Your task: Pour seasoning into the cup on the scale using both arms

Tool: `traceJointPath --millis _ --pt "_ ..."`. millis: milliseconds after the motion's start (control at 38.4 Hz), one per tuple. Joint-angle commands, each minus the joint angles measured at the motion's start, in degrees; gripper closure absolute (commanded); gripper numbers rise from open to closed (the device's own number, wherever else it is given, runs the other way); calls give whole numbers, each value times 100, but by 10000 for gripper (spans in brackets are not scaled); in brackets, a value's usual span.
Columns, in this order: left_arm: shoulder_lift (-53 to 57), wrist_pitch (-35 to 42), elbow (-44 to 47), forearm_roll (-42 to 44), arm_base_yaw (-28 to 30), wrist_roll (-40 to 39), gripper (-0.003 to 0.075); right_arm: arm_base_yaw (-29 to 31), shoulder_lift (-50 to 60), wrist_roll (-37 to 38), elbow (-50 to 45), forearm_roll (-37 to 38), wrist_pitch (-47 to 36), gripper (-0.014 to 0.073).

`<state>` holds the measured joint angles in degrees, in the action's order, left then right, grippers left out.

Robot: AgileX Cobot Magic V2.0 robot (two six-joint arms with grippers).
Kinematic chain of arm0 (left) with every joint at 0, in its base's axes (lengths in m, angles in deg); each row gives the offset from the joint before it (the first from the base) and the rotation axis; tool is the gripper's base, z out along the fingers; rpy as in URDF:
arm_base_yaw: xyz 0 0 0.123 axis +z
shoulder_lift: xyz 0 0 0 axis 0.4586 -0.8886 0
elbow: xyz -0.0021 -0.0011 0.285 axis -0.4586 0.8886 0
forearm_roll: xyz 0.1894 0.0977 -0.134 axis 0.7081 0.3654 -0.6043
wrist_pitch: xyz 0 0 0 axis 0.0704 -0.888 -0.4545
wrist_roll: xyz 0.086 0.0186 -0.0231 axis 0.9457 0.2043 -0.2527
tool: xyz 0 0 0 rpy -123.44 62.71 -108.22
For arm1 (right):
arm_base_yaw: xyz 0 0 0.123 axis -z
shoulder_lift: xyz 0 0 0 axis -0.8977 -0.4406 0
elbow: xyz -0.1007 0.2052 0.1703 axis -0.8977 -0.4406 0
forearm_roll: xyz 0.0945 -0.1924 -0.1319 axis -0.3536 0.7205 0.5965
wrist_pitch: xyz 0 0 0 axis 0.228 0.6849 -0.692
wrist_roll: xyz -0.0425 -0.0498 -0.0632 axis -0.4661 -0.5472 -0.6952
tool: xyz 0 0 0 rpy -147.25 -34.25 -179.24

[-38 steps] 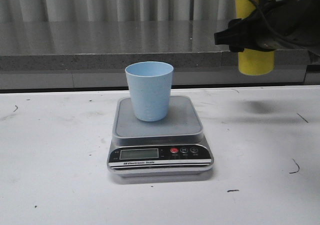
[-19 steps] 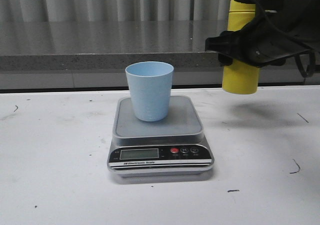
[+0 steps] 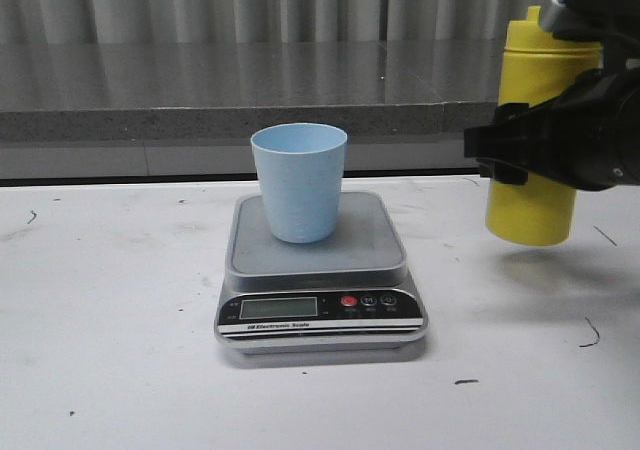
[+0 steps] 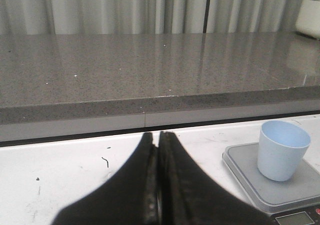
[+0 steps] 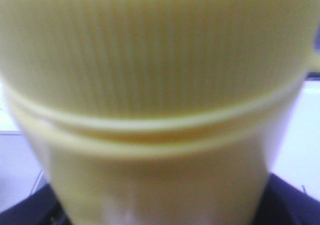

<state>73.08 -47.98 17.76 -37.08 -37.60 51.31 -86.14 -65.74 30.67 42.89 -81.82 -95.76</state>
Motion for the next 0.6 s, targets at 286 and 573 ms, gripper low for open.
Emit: traceJointPath --millis 286,573 --pt "-56 460 -151 -61 12 -87 740 -2 -616 357 88 345 -1675 443" --pt "-56 460 -151 -61 12 -87 740 -2 -775 351 88 350 -1694 295"
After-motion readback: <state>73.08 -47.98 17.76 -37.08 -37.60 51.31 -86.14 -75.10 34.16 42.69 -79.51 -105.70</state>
